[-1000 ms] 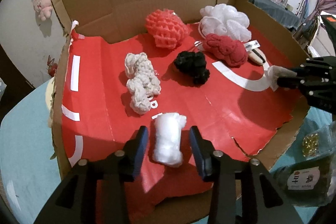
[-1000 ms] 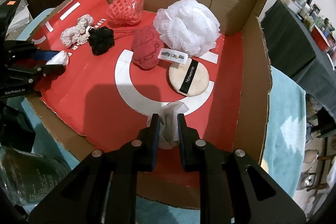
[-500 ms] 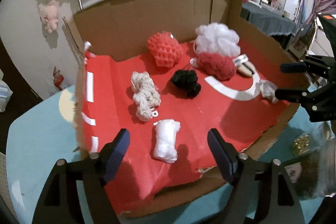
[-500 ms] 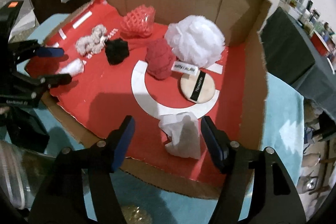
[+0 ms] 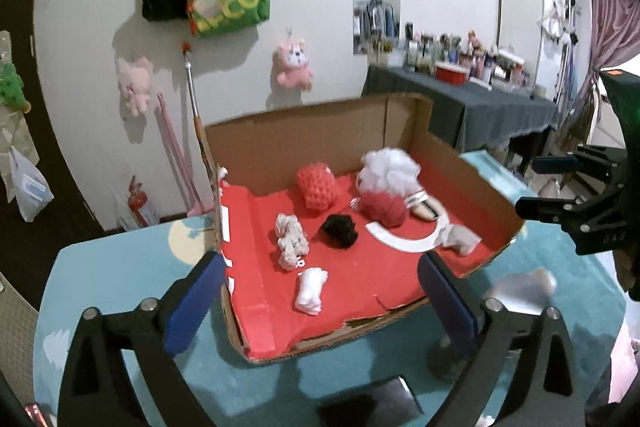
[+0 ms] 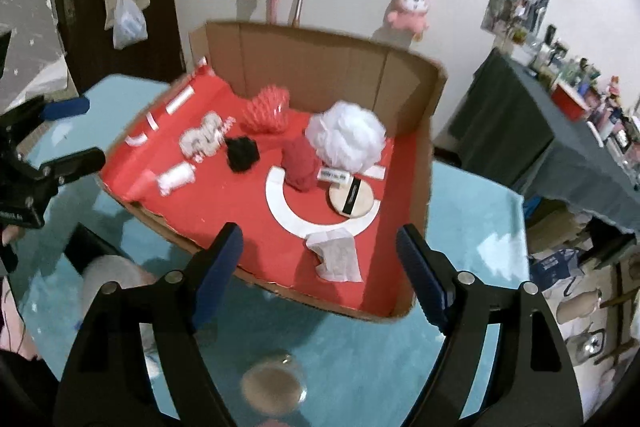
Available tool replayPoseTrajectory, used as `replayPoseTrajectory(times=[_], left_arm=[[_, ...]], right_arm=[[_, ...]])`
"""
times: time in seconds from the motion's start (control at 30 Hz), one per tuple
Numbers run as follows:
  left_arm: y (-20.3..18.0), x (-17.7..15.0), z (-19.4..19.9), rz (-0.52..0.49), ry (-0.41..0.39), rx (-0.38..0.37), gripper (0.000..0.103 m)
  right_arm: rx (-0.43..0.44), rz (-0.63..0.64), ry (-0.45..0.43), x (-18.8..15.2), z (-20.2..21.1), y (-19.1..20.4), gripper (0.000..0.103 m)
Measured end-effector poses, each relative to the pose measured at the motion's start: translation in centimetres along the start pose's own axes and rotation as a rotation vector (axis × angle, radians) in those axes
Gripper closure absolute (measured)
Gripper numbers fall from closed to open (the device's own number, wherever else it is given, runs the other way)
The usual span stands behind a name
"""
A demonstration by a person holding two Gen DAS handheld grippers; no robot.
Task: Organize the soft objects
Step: 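Lift both tools out of the box and move back over the table items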
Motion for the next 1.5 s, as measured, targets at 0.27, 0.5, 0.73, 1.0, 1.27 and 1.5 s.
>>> replayPoseTrajectory(times=[0.27, 0.5, 0.73, 1.0, 1.27, 1.5], left_arm=[[-1.5, 0.4, 5.0, 0.027, -0.102, 0.021, 0.000], [-3.5, -0.2, 9.0, 0.043, -0.201, 0.047, 0.000], [-6.1, -1.9, 12.2, 0.037, -0.279, 0.074, 0.000], [-8.1, -5.7, 14.4, 0.045, -0.305, 0.083, 0.000], [-9.1, -9.6, 13.8, 0.070, -0.250, 0.072, 0.000], [-9.3, -12.5, 13.1, 0.085, -0.201, 0.086, 0.000]], right_arm=[[-0.040, 0.000, -0.148, 0.9, 6.5, 1.3, 0.012], [-0.039, -0.058, -0.250, -0.6, 12.1, 2.3, 0.012], [-0.159, -0.040, -0.416, -3.2, 17.6, 3.7, 0.004], [-0.220, -0.098, -0.486, -7.9, 20.2, 5.0, 0.002], [-0.232, -0.174, -0.420, -13.7, 18.9, 5.9, 0.001], [-0.235, -0.189, -0.353, -16.9, 16.8, 6.7, 0.001]])
Point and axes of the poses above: each gripper's, at about its wrist camera, not at the fingertips, and z roughly against the way its jaws point, y to its left, x to its top, the point moved 6 cm from there along -z, roughly the way its jaws point, and after that the axes turned 13 degrees about -y, right-handed, at the moved point
